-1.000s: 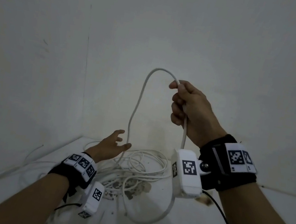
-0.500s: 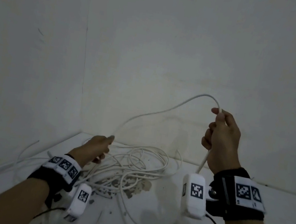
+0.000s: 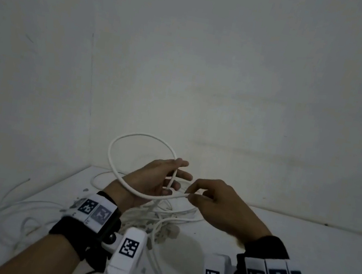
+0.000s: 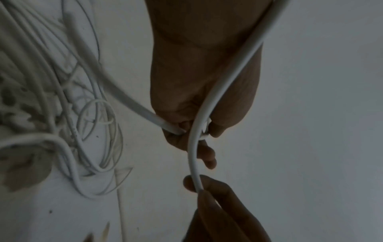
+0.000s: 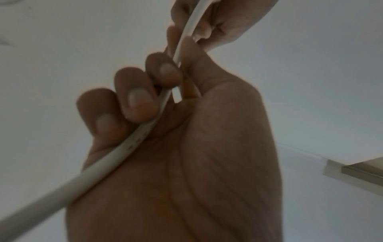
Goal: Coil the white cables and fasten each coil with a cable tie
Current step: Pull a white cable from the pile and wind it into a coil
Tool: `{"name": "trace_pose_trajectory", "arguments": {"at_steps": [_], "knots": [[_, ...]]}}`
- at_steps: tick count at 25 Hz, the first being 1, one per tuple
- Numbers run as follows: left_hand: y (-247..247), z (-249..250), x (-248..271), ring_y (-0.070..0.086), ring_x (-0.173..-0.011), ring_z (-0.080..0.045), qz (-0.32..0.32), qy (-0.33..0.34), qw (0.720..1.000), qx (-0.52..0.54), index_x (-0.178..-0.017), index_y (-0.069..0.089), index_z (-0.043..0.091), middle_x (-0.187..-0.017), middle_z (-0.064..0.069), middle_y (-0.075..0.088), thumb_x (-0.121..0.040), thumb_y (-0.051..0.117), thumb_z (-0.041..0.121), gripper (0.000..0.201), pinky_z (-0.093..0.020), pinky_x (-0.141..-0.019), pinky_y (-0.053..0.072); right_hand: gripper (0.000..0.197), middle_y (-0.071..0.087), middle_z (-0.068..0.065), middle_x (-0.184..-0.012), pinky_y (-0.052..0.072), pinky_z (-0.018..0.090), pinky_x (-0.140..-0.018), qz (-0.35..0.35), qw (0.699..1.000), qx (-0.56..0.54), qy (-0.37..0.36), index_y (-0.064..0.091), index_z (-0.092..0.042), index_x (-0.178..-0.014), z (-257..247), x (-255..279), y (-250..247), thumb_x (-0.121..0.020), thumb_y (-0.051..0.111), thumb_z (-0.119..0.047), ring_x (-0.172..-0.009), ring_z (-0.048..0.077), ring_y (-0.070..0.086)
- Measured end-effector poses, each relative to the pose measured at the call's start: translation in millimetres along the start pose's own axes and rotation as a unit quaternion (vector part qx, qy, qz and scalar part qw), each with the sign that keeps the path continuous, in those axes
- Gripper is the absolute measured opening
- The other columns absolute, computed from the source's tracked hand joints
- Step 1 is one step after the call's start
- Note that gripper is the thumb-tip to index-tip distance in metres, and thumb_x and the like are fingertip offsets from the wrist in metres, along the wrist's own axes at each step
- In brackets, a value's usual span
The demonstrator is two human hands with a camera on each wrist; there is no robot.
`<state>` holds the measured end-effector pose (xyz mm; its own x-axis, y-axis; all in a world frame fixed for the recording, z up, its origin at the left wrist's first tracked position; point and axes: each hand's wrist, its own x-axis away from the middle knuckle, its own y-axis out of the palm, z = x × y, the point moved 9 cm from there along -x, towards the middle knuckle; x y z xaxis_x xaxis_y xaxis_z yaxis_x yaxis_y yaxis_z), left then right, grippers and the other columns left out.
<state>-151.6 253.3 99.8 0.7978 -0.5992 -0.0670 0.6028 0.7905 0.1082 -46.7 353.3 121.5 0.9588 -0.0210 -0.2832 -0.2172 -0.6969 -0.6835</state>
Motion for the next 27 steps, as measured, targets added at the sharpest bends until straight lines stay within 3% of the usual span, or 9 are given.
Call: {"name": "trace_pose_trajectory", "arguments": {"at_steps": [4,8,13,15,18,20,22,24,27], "knots": [[20,0,-7,0.054,-0.061,-0.012,-0.041,0.014,0.994,0.104,-0.125,0.063,0.019,-0.086,-0.004,0.068,-0.103,0.043,0.038,0.036,-0.024,-0.056,0.044,0.011,0.059,-0.005,-0.061,0.040,0.018,-0.053,0.000,1.000,0.014,0.024,0.070,-0.028,-0.093,11,5,-16,-0.095,0.059,-0.027,-0.049,0.006,0.048],[37,13,-11,0.048,-0.066,-0.013,-0.082,0.034,0.927,0.364,-0.134,0.055,0.008,-0.086,-0.005,0.057,-0.101,0.040,0.034,0.045,-0.024,-0.053,0.040,0.027,0.061,-0.009,-0.084,0.042,0.019,-0.061,-0.036,0.992,0.109,0.052,0.056,-0.033,-0.119,18,9,-14,-0.093,0.062,-0.034,-0.066,0.004,0.056],[42,3,-12,0.061,-0.082,-0.017,-0.056,0.074,0.921,0.377,-0.128,0.065,0.022,-0.085,-0.004,0.062,-0.101,0.043,0.042,0.040,-0.033,-0.079,0.057,0.050,0.054,-0.021,-0.085,0.038,0.017,-0.063,-0.130,0.979,0.152,0.048,0.059,-0.045,-0.120,13,12,11,-0.075,0.075,-0.061,-0.073,-0.001,0.052],[43,2,-11,0.062,-0.087,-0.017,-0.064,0.083,0.931,0.350,-0.126,0.066,0.030,-0.085,-0.002,0.062,-0.099,0.042,0.048,0.041,-0.039,-0.089,0.056,0.038,0.062,-0.024,-0.088,0.041,0.019,-0.066,-0.107,0.988,0.099,0.042,0.069,-0.043,-0.113,15,5,15,-0.078,0.075,-0.057,-0.076,0.000,0.054],[42,1,-9,0.061,-0.092,-0.017,-0.049,0.087,0.976,0.194,-0.122,0.068,0.038,-0.094,-0.001,0.064,-0.096,0.041,0.054,0.040,-0.042,-0.093,0.054,0.016,0.065,-0.021,-0.066,0.040,0.024,-0.062,-0.091,0.993,-0.050,0.053,0.078,-0.039,-0.099,19,0,22,-0.084,0.075,-0.044,-0.063,0.008,0.048],[38,-5,-7,0.066,-0.096,-0.015,-0.028,0.086,0.995,0.044,-0.118,0.068,0.039,-0.106,0.000,0.068,-0.094,0.043,0.057,0.040,-0.034,-0.087,0.056,0.012,0.073,-0.016,-0.076,0.041,0.027,-0.059,-0.070,0.989,-0.118,0.059,0.080,-0.034,-0.097,20,-1,18,-0.087,0.074,-0.037,-0.071,0.008,0.056],[40,-17,-5,0.071,-0.096,-0.015,-0.055,0.047,0.997,-0.035,-0.120,0.067,0.030,-0.108,-0.002,0.073,-0.092,0.044,0.058,0.045,-0.030,-0.084,0.056,0.015,0.067,-0.020,-0.062,0.041,0.027,-0.056,-0.008,0.982,-0.172,0.074,0.079,-0.025,-0.097,24,-2,4,-0.091,0.070,-0.035,-0.063,0.002,0.057],[40,-26,-1,0.071,-0.085,-0.018,-0.084,0.006,0.992,-0.096,-0.116,0.070,0.019,-0.098,-0.003,0.075,-0.096,0.042,0.057,0.052,-0.030,-0.079,0.057,0.022,0.051,-0.022,-0.042,0.041,0.027,-0.053,0.086,0.967,-0.211,0.113,0.078,-0.020,-0.097,34,-1,-15,-0.093,0.067,-0.039,-0.052,0.004,0.046],[39,-22,2,0.058,-0.063,-0.012,-0.095,0.006,0.990,-0.108,-0.105,0.075,0.013,-0.077,0.001,0.067,-0.094,0.053,0.048,0.043,-0.023,-0.060,0.049,0.027,0.039,-0.017,-0.038,0.042,0.025,-0.048,0.155,0.947,-0.242,0.145,0.079,-0.019,-0.091,45,3,-31,-0.092,0.066,-0.043,-0.049,0.006,0.039]]}}
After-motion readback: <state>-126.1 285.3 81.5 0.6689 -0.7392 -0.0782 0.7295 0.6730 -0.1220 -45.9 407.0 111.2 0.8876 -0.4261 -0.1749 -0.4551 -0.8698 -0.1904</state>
